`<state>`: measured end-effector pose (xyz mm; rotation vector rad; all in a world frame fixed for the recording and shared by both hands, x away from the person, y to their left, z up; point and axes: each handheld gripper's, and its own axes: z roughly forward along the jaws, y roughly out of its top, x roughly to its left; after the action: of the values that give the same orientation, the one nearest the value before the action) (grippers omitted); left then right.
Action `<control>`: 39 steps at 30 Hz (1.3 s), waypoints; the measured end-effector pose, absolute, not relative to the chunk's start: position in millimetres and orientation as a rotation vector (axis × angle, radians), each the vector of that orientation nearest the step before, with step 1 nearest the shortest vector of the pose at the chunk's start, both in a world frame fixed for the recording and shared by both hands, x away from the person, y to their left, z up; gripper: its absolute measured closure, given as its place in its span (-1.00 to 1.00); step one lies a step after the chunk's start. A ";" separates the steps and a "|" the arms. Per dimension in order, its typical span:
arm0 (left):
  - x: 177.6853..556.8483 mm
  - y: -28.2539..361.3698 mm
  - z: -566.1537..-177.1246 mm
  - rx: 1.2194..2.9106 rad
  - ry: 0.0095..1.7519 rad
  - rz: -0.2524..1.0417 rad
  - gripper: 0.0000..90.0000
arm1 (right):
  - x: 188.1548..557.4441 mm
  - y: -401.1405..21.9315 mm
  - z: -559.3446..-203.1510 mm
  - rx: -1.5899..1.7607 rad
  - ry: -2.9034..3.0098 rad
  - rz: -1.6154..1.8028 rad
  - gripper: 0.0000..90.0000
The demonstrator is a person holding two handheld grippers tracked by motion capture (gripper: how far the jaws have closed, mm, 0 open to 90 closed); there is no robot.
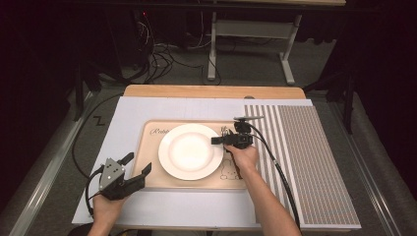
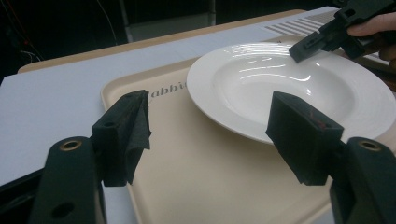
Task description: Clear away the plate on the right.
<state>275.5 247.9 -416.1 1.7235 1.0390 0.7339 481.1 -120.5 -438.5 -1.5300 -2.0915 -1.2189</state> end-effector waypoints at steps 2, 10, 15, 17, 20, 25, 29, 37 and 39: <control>275.9 248.1 -416.2 1.726 1.040 0.730 -0.32 | 481.1 -123.3 -436.3 -1.533 -2.092 -1.226 0.37; 274.6 249.8 -417.1 1.722 1.049 0.717 -0.32 | 480.5 -140.2 -427.9 -1.563 -2.102 -1.253 0.38; 274.5 251.9 -416.6 1.713 1.057 0.718 -0.33 | 479.3 -150.9 -423.4 -1.574 -2.087 -1.285 0.39; 274.7 251.8 -416.8 1.713 1.060 0.715 -0.33 | 478.5 -156.0 -422.8 -1.577 -2.079 -1.303 0.39; 274.8 251.4 -417.0 1.713 1.059 0.716 -0.33 | 476.6 -163.9 -423.5 -1.584 -2.032 -1.335 0.39; 274.7 251.8 -417.0 1.713 1.064 0.715 -0.33 | 471.7 -173.4 -423.2 -1.604 -2.017 -1.366 0.38; 273.9 252.7 -416.7 1.712 1.065 0.718 -0.33 | 469.1 -181.4 -421.0 -1.606 -2.014 -1.378 0.38; 273.8 252.5 -416.6 1.705 1.071 0.734 -0.34 | 462.3 -200.8 -419.4 -1.656 -2.001 -1.421 0.40; 273.3 253.2 -416.3 1.695 1.077 0.737 -0.34 | 460.5 -204.5 -419.3 -1.666 -2.010 -1.421 0.40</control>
<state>273.3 253.2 -416.3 1.6951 1.0767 0.7368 460.5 -204.5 -419.3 -1.6659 -2.0096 -1.4207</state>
